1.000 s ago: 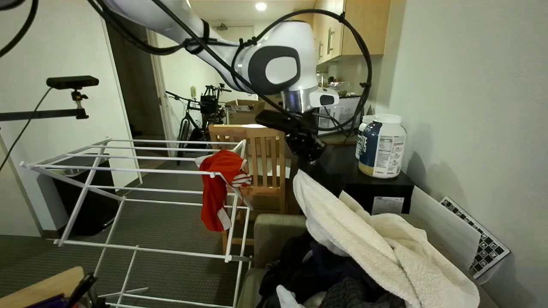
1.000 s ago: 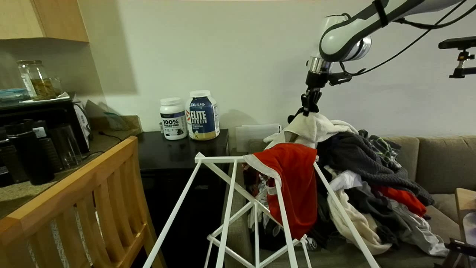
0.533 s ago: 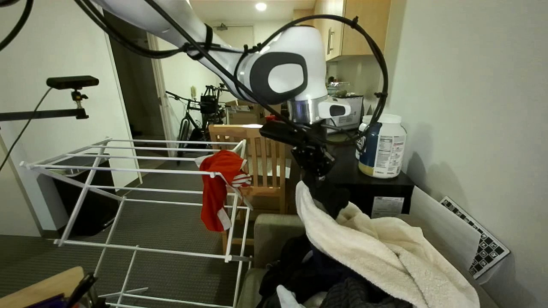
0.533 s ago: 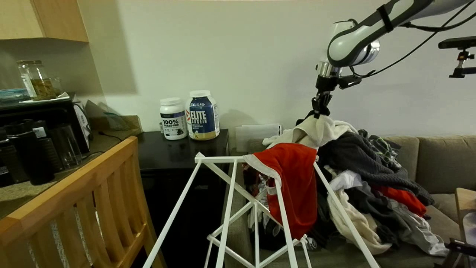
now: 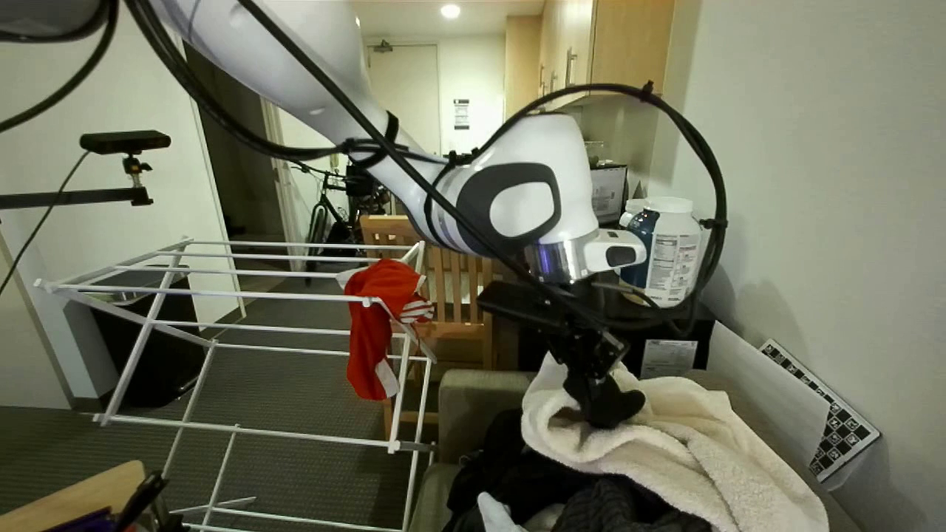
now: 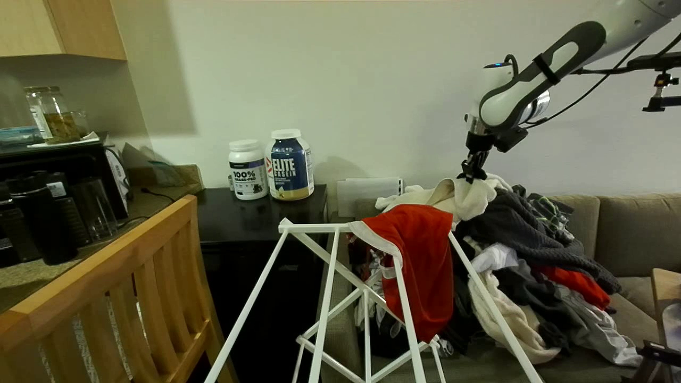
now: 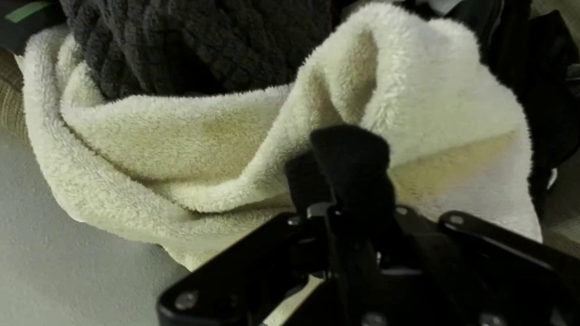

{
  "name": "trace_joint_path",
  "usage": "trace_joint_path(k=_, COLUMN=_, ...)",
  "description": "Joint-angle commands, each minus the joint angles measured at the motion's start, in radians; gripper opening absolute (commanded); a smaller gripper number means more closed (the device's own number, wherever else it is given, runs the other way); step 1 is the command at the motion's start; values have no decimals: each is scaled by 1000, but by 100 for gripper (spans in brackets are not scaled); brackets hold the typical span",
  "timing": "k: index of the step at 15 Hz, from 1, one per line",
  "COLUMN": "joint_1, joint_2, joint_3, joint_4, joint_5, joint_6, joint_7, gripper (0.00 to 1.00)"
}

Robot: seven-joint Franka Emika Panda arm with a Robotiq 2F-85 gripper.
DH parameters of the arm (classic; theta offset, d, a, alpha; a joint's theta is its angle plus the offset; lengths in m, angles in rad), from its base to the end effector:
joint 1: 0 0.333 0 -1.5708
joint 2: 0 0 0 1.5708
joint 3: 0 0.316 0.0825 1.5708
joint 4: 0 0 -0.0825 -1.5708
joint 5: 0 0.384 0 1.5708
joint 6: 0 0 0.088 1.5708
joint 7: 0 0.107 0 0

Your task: Put the black sock on the orange cloth on the white rack

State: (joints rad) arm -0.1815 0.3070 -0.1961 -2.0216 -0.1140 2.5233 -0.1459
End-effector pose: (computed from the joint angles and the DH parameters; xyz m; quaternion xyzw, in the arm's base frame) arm 0.5755 -0.2219 0.3207 0.9908 -0.0647 0.0783 0.0896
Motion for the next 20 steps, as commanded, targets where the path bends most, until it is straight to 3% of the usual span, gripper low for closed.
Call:
trace_joint_path(k=1, joint_1=3, joint_2=59, joint_3=-26, joint_4=-17, joint_5=-83, joint_6=90, joint_7=37, gripper=3)
trace_joint_path(k=2, joint_1=5, joint_2=72, joint_3=-31, joint_4=-16, joint_5=-95, joint_6=100, joint_7=46, gripper=17)
trace_joint_path(k=3, joint_1=5, joint_2=81, joint_3=-31, joint_4=-15, joint_5=-102, joint_6=103, joint_7=47, gripper=39)
trace_joint_path(k=12, joint_1=-17, joint_2=-21, joint_3=28, joint_4=-20, joint_5=0, joint_6=29, joint_7=-2, gripper=95)
trace_joint_path(k=14, joint_1=-17, joint_2=-50, joint_3=31, joint_4=-17, joint_5=20, joint_6=11, joint_7=0, gripper=100)
trace_joint_path(k=20, joint_1=-4, joint_2=-77, joint_3=2, joint_4=-9, joint_5=4, joint_6=-53, joint_7=73, gripper=100)
